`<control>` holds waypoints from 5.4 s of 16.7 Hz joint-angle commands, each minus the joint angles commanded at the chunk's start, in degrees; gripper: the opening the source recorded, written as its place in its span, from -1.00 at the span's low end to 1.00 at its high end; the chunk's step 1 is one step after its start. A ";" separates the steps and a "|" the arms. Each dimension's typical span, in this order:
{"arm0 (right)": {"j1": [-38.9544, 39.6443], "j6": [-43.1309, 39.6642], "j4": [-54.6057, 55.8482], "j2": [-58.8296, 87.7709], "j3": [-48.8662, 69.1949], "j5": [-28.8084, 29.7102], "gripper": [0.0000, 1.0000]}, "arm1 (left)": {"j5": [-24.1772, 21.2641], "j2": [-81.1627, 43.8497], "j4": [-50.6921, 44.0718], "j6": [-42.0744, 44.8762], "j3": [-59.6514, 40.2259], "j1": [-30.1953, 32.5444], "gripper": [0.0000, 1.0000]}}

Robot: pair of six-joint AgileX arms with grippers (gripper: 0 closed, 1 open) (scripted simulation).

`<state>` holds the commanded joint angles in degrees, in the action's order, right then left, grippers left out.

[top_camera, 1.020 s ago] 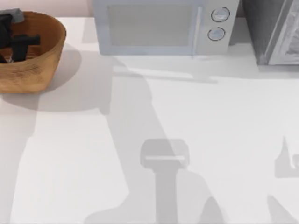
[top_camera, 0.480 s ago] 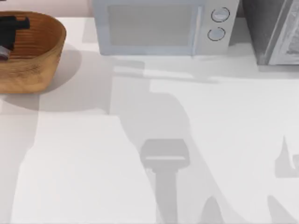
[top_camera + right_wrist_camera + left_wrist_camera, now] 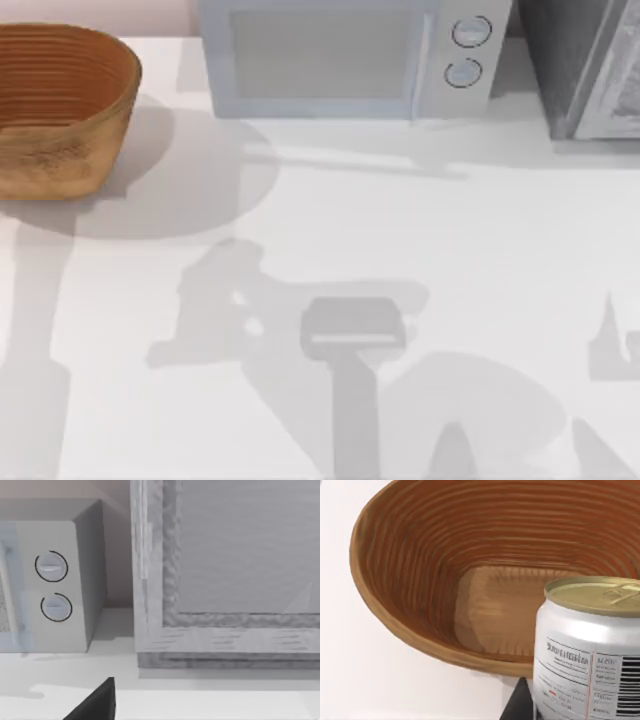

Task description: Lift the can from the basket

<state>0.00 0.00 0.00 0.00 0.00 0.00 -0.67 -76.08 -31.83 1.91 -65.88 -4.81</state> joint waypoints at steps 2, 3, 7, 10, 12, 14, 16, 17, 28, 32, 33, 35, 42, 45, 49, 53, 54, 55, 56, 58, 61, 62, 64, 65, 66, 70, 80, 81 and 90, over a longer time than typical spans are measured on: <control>0.00 0.00 0.00 0.00 0.00 0.00 1.00 | 0.68 14.92 5.86 -0.47 13.30 0.50 -1.00; 0.00 0.00 0.00 0.00 0.00 0.00 1.00 | 0.95 22.22 8.70 -0.69 19.86 0.80 -1.00; 0.00 0.00 0.00 0.00 0.00 0.00 1.00 | 1.46 48.23 19.11 -1.39 43.04 2.24 -1.00; 0.00 0.00 0.00 0.00 0.00 0.00 1.00 | 1.32 62.81 25.38 -1.74 55.43 3.34 -1.00; 0.00 0.00 0.00 0.00 0.00 0.00 1.00 | 1.09 69.62 28.65 -1.86 60.89 4.02 -1.00; 0.00 0.00 0.00 0.00 0.00 0.00 1.00 | 0.83 74.05 30.85 -1.90 64.36 4.55 -1.00; 0.00 0.00 0.00 0.00 0.00 0.00 1.00 | 0.67 76.00 31.79 -1.91 65.83 4.80 -1.00; 0.00 0.00 0.00 0.00 0.00 0.00 1.00 | 0.67 76.08 31.83 -1.91 65.88 4.81 -1.00; 0.00 0.00 0.00 0.00 0.00 0.00 1.00 | -7.01 66.11 35.90 -1.60 60.64 6.83 -1.00; 0.00 0.00 0.00 0.00 0.00 0.00 1.00 | -15.94 53.74 41.66 -1.24 54.22 9.45 -1.00; 0.00 0.00 0.00 0.00 0.00 0.00 1.00 | -18.19 50.56 43.17 -1.15 52.60 10.14 -1.00; 0.00 0.00 0.00 0.00 0.00 0.00 1.00 | -22.60 44.32 46.08 -0.99 49.52 11.55 -1.00; 0.00 0.00 0.00 0.00 0.00 0.00 1.00 | -37.08 22.45 55.63 -1.34 39.86 16.28 -1.00; 0.00 0.00 0.00 0.00 0.00 0.00 1.00 | -42.31 13.30 60.13 -1.50 35.63 17.67 -1.00; 0.00 0.00 0.00 0.00 0.00 0.00 1.00 | -48.65 1.39 66.55 -1.53 29.86 19.21 -1.00; 0.00 0.00 0.00 0.00 0.00 0.00 1.00 | -54.41 -10.44 73.15 -1.54 24.27 20.44 -1.00; 0.00 0.00 0.00 0.00 0.00 0.00 1.00 | -55.82 -13.51 74.70 -1.66 23.03 20.75 -1.00; 0.00 0.00 0.00 0.00 0.00 0.00 1.00 | -57.23 -16.57 76.24 -1.78 21.79 21.06 -1.00; 0.00 0.00 0.00 0.00 0.00 0.00 1.00 | -58.64 -19.62 77.78 -1.88 20.56 21.39 -1.00; 0.00 0.00 0.00 0.00 0.00 0.00 1.00 | -61.51 -25.71 80.85 -2.09 18.12 22.11 -1.00; 0.00 0.00 0.00 0.00 0.00 0.00 1.00 | -65.43 -34.56 85.64 -2.10 14.24 22.91 -1.00; 0.00 0.00 0.00 0.00 0.00 0.00 1.00 | -66.53 -37.40 87.30 -2.01 12.88 23.00 -1.00; 0.00 0.00 0.00 0.00 0.00 0.00 1.00 | -68.55 -43.00 90.60 -1.83 10.15 23.05 -1.00; 0.00 0.00 0.00 0.00 0.00 0.00 1.00 | -69.55 -45.84 92.20 -1.76 8.81 23.06 -1.00; 0.00 0.00 0.00 0.00 0.00 0.00 1.00 | -70.56 -48.69 93.78 -1.70 7.48 23.08 -1.00; 0.00 0.00 0.00 0.00 0.00 0.00 1.00 | -74.40 -60.64 100.54 -1.23 1.72 22.94 -1.00; 0.00 0.00 0.00 0.00 0.00 0.00 1.00 | -75.39 -70.28 106.83 0.07 -3.58 21.57 -1.00; 0.00 0.00 0.00 0.00 0.00 0.00 1.00 | -75.39 -70.28 106.83 0.07 -3.58 21.57 -1.00; 0.00 0.00 0.00 0.00 0.00 0.00 1.00 | -75.39 -70.28 106.83 0.07 -3.58 21.57 0.21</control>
<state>0.00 0.00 0.00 0.00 0.00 0.00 -76.05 -146.36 75.00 1.97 -69.46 16.76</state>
